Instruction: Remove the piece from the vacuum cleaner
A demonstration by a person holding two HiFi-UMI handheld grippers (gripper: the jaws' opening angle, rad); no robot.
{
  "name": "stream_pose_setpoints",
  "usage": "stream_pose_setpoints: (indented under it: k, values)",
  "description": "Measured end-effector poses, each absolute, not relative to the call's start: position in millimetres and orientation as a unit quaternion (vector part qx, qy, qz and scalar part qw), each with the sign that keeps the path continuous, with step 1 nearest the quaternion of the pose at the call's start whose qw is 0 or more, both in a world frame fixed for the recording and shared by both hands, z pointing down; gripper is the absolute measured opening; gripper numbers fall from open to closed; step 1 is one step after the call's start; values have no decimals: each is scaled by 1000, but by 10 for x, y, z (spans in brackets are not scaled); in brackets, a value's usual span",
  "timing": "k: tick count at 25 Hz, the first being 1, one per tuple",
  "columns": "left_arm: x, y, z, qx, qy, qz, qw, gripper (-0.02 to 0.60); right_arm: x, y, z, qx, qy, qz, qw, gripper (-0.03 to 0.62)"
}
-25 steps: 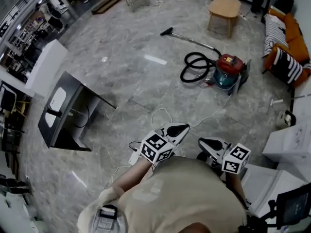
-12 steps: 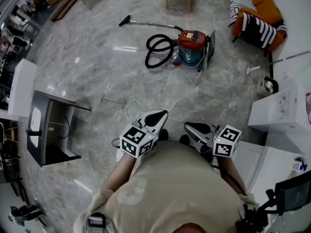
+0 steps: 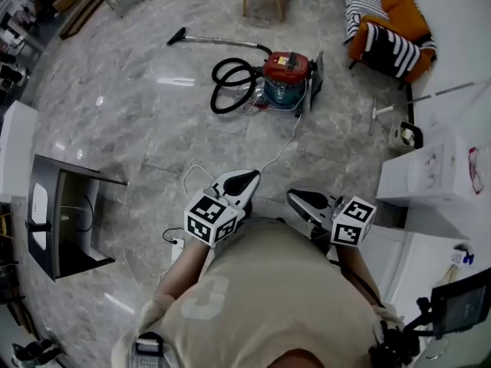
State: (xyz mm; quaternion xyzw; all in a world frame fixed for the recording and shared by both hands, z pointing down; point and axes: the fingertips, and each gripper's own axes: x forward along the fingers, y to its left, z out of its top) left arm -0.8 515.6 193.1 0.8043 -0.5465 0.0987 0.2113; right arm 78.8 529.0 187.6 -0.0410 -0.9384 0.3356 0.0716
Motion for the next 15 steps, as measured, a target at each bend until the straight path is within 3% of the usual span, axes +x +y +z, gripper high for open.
stream_pose_setpoints:
  k: [5,11,15]
  values:
    - [-598,5153,1863,804,-549,88,211,3,232,5316,1795,-45,-943,317,91,2]
    - [-1333,5207,1753,807,-556,52,194,3,-174,5228,1715,-13,-925,378,47,2]
    - [-1580,5193,1780,818,-540,38,196,3,-484,5302,1718,-3,-927,370,54,2]
